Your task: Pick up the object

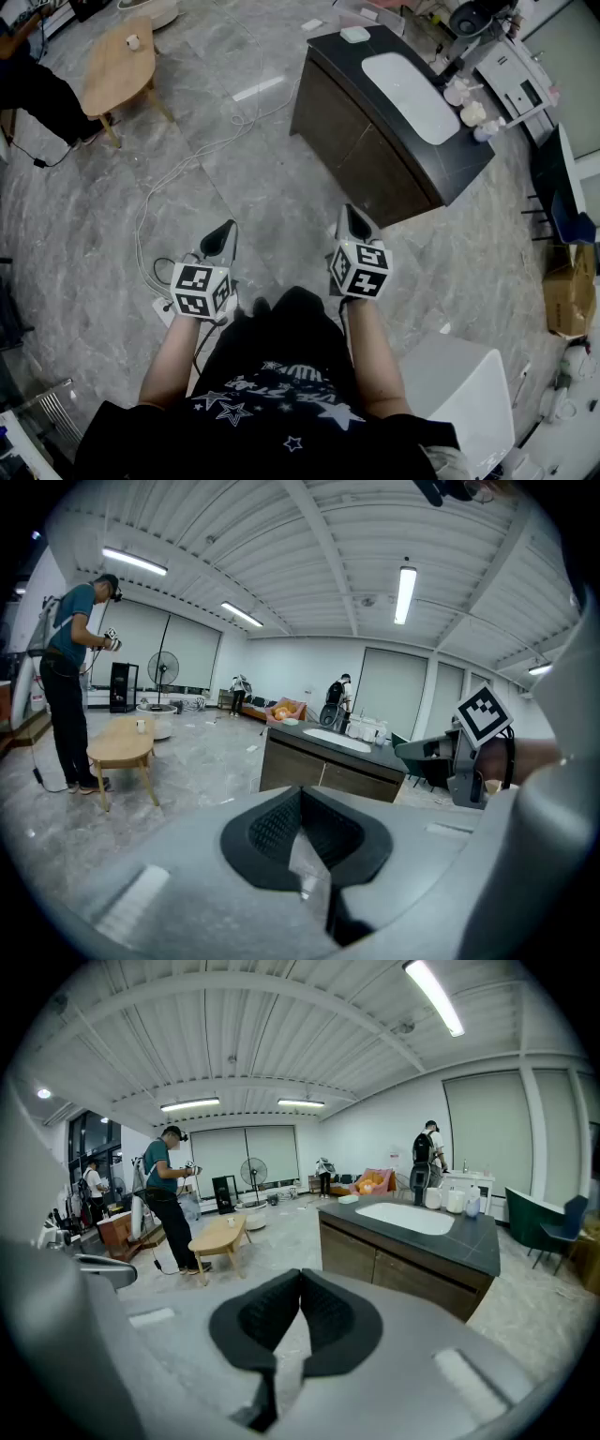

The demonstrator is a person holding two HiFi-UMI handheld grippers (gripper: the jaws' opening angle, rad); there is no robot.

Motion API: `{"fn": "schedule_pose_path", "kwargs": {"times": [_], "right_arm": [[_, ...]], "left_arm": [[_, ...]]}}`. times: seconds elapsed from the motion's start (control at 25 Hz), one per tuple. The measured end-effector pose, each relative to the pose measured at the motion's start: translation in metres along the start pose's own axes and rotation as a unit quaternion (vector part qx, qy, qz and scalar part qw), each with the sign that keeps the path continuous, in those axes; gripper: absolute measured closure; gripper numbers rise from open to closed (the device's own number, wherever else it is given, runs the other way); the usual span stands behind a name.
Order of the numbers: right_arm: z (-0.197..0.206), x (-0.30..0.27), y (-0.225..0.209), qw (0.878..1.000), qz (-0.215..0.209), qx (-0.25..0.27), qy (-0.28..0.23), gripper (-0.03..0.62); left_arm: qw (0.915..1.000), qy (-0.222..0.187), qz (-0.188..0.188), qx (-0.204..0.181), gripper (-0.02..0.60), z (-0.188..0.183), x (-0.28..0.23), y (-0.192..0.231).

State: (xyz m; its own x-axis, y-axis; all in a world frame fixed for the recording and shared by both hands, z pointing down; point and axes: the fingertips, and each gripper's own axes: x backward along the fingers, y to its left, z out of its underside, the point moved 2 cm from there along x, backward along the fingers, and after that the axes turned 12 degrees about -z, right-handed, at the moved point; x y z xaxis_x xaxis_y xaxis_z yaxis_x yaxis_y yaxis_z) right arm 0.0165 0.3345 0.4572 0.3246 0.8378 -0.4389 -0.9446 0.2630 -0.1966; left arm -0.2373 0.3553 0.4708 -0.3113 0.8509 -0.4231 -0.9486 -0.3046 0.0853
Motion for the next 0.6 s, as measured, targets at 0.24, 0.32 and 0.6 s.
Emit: {"fn": "schedule_pose_path", "kwargs": {"times": [0.24,0.32,0.6], "right_arm": [[0.004,0.01,0.005,1.0,-0.002,-0.006,-0.001,0.589],[0.008,0.013,0.004,1.0,-0.003,-0.013,0.001,0.589],[0.013,0.012,0.012,1.0,-0.016,-0.02,-0.003,0.589]], "left_arm": [[1.0,-0.005,0.001,-0.004,0.572,-0.004,0.009,-0.003],[1.0,-0.003,0.0,-0.002,0.572,-0.004,0.013,-0.007],[0.9999,0.002,-0.013,-0.005,0.572,0.004,0.029,0.001]]}}
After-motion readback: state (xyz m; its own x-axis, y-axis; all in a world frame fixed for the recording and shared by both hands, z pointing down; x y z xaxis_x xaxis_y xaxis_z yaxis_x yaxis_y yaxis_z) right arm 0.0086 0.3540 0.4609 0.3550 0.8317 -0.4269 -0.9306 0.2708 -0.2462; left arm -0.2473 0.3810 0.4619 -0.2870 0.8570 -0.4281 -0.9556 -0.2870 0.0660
